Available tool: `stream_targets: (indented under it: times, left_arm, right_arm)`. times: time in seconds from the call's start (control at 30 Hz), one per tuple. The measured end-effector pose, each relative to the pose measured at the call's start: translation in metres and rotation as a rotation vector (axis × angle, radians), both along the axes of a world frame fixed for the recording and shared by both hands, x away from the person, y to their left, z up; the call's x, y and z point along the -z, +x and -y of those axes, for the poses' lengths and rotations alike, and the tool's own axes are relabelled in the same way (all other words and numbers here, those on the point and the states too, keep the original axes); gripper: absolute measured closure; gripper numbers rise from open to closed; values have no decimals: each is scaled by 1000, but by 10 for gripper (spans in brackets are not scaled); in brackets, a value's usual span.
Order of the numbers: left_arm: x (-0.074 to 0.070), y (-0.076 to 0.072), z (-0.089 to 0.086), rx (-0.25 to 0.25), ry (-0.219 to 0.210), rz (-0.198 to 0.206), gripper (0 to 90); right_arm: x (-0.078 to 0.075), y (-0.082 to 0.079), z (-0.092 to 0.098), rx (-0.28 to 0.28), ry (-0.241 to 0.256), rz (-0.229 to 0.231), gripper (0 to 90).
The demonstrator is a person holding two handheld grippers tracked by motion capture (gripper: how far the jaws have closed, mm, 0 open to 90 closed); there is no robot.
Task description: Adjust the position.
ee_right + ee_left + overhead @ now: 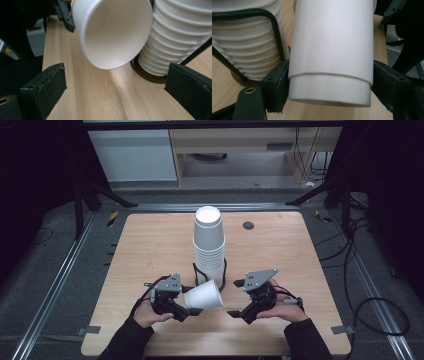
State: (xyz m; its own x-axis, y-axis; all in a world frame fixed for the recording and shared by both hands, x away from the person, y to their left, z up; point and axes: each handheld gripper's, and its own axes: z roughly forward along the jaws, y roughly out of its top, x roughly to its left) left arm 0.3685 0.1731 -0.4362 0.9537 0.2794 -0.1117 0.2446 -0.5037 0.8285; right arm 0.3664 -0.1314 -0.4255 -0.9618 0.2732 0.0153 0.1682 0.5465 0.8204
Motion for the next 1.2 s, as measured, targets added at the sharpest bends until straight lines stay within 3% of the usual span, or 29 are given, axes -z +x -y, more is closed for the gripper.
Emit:
stream_targets:
  times: [0.27, 0.33, 0.5, 1.2]
  left_arm:
    - [-1, -3, 6, 28, -51, 23, 221]
    - [-1, -5, 9, 39, -63, 23, 221]
    - [-1, -8, 15, 49, -65, 38, 221]
    - [1, -12, 24, 68, -73, 47, 226]
  right_arm:
    - [8, -8, 2, 4, 110, -39, 37]
    - [8, -9, 1, 8, 111, -36, 38]
    - [11, -8, 3, 18, 191, -77, 43]
    - [17, -7, -5, -11, 228, -115, 45]
